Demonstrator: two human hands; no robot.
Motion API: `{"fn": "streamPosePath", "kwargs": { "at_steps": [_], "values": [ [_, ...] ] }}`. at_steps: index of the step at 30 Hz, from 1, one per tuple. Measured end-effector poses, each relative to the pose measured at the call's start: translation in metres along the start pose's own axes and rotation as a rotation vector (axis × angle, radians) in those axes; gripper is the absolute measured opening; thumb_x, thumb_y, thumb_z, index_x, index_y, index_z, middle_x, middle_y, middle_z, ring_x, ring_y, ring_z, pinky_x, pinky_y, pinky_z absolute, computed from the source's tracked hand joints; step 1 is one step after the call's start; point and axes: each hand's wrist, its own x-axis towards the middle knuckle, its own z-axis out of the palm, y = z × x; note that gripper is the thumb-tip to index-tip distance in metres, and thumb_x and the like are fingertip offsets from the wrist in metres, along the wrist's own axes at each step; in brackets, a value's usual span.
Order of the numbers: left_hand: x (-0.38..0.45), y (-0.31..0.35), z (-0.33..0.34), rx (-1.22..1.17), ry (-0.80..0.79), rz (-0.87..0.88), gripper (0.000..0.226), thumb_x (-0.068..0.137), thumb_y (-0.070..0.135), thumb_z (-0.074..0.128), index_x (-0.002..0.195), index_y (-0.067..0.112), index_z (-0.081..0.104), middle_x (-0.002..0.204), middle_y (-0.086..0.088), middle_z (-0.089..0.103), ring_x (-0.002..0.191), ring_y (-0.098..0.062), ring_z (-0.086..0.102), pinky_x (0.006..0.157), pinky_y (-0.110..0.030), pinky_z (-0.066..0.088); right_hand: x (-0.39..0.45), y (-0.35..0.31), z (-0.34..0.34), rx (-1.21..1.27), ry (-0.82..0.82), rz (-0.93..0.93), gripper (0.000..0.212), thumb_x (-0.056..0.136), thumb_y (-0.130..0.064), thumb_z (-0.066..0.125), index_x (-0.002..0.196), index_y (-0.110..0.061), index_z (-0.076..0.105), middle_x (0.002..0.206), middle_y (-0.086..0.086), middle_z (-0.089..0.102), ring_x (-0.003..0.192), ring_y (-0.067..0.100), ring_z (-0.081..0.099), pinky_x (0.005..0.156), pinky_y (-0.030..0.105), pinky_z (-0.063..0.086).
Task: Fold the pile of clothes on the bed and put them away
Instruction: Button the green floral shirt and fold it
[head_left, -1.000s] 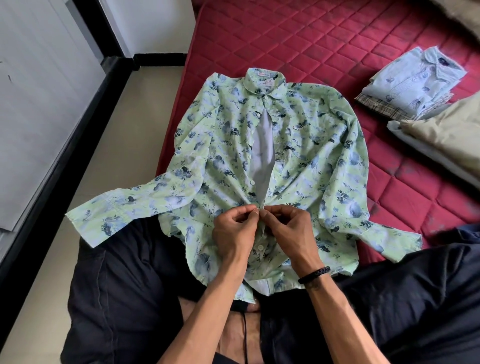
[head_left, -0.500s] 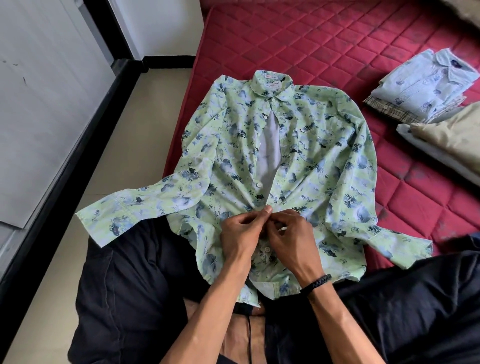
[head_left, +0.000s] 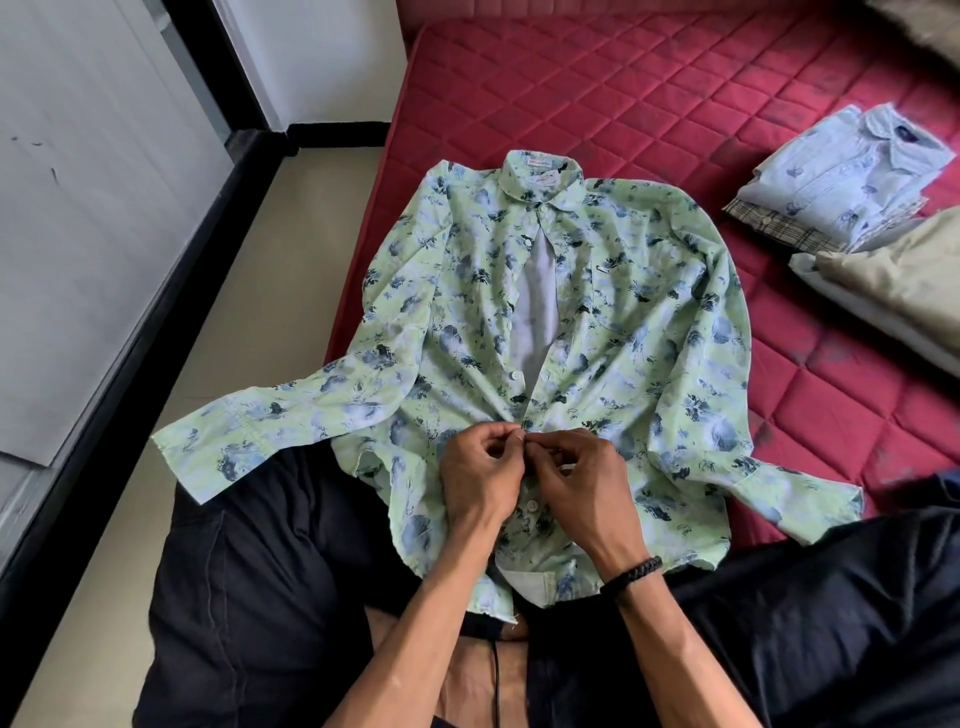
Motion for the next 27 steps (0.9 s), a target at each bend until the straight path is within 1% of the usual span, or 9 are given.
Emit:
{"fn": "streamPosePath", "kwargs": {
  "at_steps": [4,6,9,13,16,18,22,24,27],
  "values": [
    [-0.002,0.0,0.003,0.088,0.032,0.095,0.007,0.094,0.012,0.073,0.101,0.013,0.074,0.085,0.008,0.073,0.075,-0.003,0.07,0.071,-0.031,0.063,0.0,-0.003,0.001,0.121,0.018,0.099,0.009,0.093,-0.022,0.075,0.093,-0.025,0.083,0.07,-0.012,0.074,0.06,-0.001,0.065,0.052,0.013,0.044],
    [-0.004,-0.002,0.004,0.087,0.042,0.215,0.016,0.093,0.005,0.071,0.103,0.017,0.065,0.084,0.01,0.072,0.076,-0.004,0.071,0.072,-0.036,0.062,0.002,-0.003,0.002,0.173,0.049,0.139,0.007,0.093,-0.024,0.076,0.09,-0.023,0.082,0.066,-0.009,0.074,0.053,0.0,0.061,0.05,0.014,0.041],
    [-0.006,0.0,0.002,0.095,0.023,0.346,0.029,0.093,-0.001,0.068,0.11,0.017,0.053,0.081,0.009,0.071,0.077,-0.003,0.069,0.071,-0.027,0.058,0.001,-0.004,0.005,0.148,0.103,0.126,0.008,0.092,-0.025,0.077,0.086,-0.021,0.081,0.065,-0.008,0.073,0.055,0.003,0.065,0.05,0.021,0.047],
    [-0.006,0.004,-0.001,0.117,-0.009,0.456,0.03,0.094,-0.007,0.061,0.115,0.012,0.053,0.077,0.009,0.065,0.079,-0.002,0.065,0.073,-0.008,0.046,-0.002,-0.006,0.011,0.001,0.155,0.042,0.008,0.092,-0.025,0.072,0.087,-0.021,0.077,0.071,-0.009,0.073,0.065,0.005,0.068,0.06,0.032,0.055],
    [-0.006,0.004,-0.002,0.106,-0.019,0.514,0.026,0.093,-0.01,0.057,0.111,0.008,0.051,0.078,0.004,0.061,0.076,-0.008,0.063,0.068,-0.016,0.051,-0.003,-0.006,0.013,-0.027,0.159,0.023,0.01,0.093,-0.023,0.069,0.087,-0.019,0.076,0.07,-0.007,0.073,0.065,0.009,0.068,0.061,0.034,0.055],
    [-0.003,0.004,-0.003,0.098,-0.018,0.54,0.021,0.094,-0.01,0.057,0.106,0.005,0.049,0.084,0.0,0.059,0.076,-0.01,0.062,0.067,-0.02,0.052,-0.002,-0.004,0.01,0.067,0.144,0.087,0.01,0.094,-0.02,0.07,0.088,-0.017,0.077,0.069,-0.005,0.074,0.063,0.012,0.069,0.06,0.033,0.057],
    [-0.001,0.002,-0.004,0.065,-0.057,0.552,0.017,0.096,-0.004,0.06,0.103,0.007,0.048,0.086,-0.003,0.058,0.077,-0.018,0.063,0.067,-0.032,0.057,0.0,-0.004,-0.003,0.552,-0.026,0.366,0.014,0.1,-0.015,0.067,0.096,-0.003,0.074,0.078,0.012,0.076,0.067,0.024,0.068,0.067,0.038,0.059],
    [-0.003,0.002,-0.002,0.067,-0.069,0.518,0.018,0.095,-0.002,0.063,0.103,0.008,0.051,0.086,0.0,0.061,0.079,-0.015,0.064,0.069,-0.032,0.057,0.001,-0.002,-0.003,0.387,-0.004,0.314,0.012,0.1,-0.017,0.066,0.094,-0.008,0.071,0.078,0.011,0.075,0.066,0.019,0.067,0.064,0.04,0.057],
    [-0.005,0.003,0.001,0.039,-0.069,0.372,0.019,0.092,0.013,0.074,0.104,0.014,0.059,0.086,0.009,0.073,0.077,-0.001,0.069,0.069,-0.021,0.055,0.0,-0.002,0.005,-0.028,0.14,0.101,0.007,0.096,-0.02,0.065,0.09,-0.017,0.064,0.075,-0.003,0.069,0.065,0.015,0.063,0.059,0.037,0.053]
  ]
}}
